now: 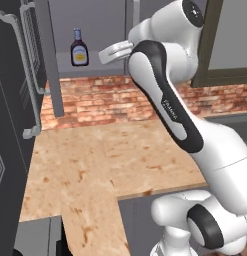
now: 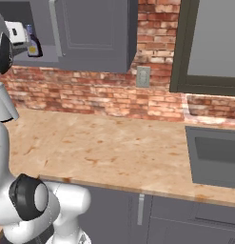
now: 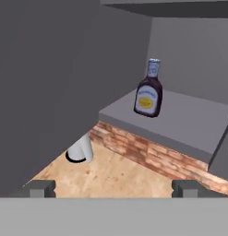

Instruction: The dining table condiment station is running low on condiment bottle. Refill the condiment station by opening the cabinet and taking the condiment bottle from the cabinet and placing it on the dining table.

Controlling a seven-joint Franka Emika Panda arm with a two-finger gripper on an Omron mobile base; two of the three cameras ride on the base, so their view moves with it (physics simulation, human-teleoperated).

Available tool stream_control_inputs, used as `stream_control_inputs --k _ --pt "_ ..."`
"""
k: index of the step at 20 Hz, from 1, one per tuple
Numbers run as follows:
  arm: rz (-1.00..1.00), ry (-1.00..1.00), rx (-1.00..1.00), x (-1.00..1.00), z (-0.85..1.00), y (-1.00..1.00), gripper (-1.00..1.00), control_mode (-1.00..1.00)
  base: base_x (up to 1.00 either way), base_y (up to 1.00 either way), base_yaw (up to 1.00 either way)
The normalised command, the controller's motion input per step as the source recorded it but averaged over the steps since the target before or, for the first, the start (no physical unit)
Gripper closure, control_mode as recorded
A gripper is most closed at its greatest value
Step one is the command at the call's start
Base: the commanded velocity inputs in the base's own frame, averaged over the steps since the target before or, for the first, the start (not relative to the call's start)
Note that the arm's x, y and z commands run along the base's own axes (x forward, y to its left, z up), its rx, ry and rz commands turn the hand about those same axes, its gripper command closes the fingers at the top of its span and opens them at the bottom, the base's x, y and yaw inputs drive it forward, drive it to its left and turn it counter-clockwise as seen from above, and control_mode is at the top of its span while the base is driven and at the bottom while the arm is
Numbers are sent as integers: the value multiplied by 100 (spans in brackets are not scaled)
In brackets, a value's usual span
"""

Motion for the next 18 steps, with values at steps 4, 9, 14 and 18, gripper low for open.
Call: stream_control_inputs --k 4,9,14,18 --pt "-5 -9 0 27 0 0 -100 -100 0 0 0" --pt "-6 -11 0 29 -9 2 -100 -100 0 0 0" --pt "-5 -9 0 24 -15 21 -100 -100 0 0 0" --pt "-1 -1 0 20 -11 34 -100 -100 0 0 0"
